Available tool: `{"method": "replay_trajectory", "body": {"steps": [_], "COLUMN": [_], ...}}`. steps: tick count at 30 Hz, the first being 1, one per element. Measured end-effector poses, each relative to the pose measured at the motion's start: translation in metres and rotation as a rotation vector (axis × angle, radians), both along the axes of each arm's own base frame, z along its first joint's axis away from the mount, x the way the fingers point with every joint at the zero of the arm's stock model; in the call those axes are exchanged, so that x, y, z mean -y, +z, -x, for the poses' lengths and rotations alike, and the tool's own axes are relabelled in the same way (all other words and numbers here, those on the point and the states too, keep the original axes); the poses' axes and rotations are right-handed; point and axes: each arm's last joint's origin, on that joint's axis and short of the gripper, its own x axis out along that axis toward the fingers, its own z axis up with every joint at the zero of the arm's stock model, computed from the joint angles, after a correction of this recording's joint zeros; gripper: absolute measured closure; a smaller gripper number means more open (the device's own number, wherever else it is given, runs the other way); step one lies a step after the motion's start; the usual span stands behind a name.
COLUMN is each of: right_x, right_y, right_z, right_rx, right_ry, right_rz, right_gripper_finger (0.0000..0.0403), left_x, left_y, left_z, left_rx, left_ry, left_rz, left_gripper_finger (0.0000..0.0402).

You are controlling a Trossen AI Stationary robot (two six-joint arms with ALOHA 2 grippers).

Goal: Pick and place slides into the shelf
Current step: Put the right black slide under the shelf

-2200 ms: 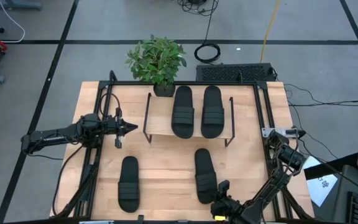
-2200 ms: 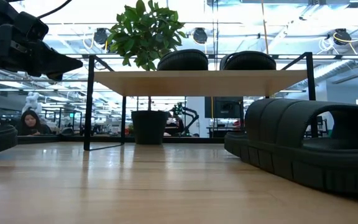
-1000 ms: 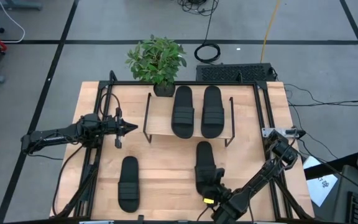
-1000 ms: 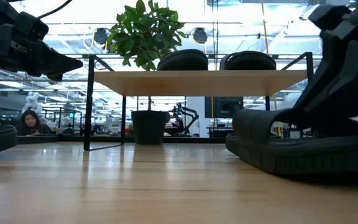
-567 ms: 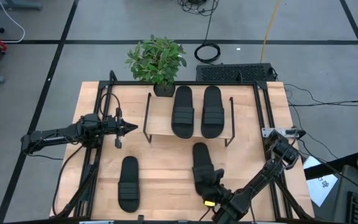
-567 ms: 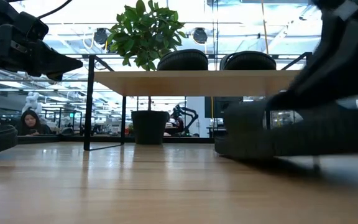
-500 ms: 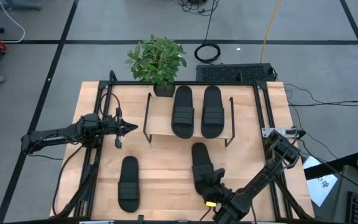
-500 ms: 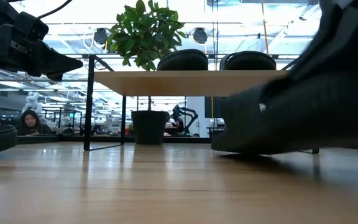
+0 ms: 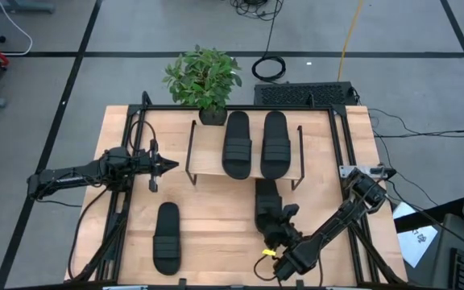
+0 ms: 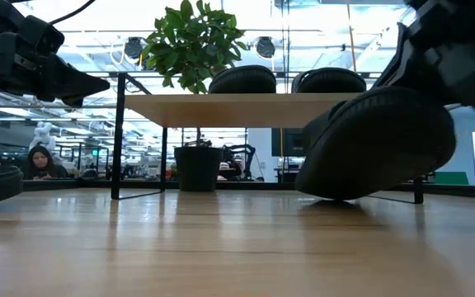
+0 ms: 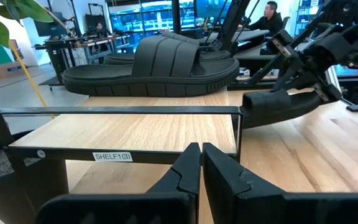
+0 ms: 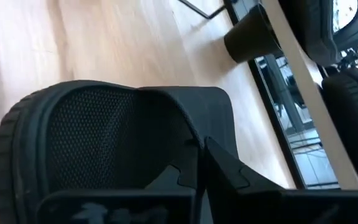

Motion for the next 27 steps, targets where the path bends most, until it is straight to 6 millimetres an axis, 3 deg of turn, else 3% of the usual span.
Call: {"method": "replay_trajectory", "body": {"steps": [16, 27], "right_x": [0.042, 0.065], "right_y": [-0.018, -0.018], "right_z": [-0.009, -0.018], "right_rx": [-0.117, -0.171], "right_ry": [-0.122, -0.188], "right_rz": [0.031, 0.061], "right_gripper_finger": [0.0402, 0.0402], "left_x": [0.0, 0.0], "left_y": [0.0, 0.0], "left_z": [0.0, 0.0], "left_rx": [0.0, 0.0], "left_ry": [0.0, 0.0], "left_rz": [-0.001, -0.004], "left_gripper_finger": [0.0378, 0.0378]}}
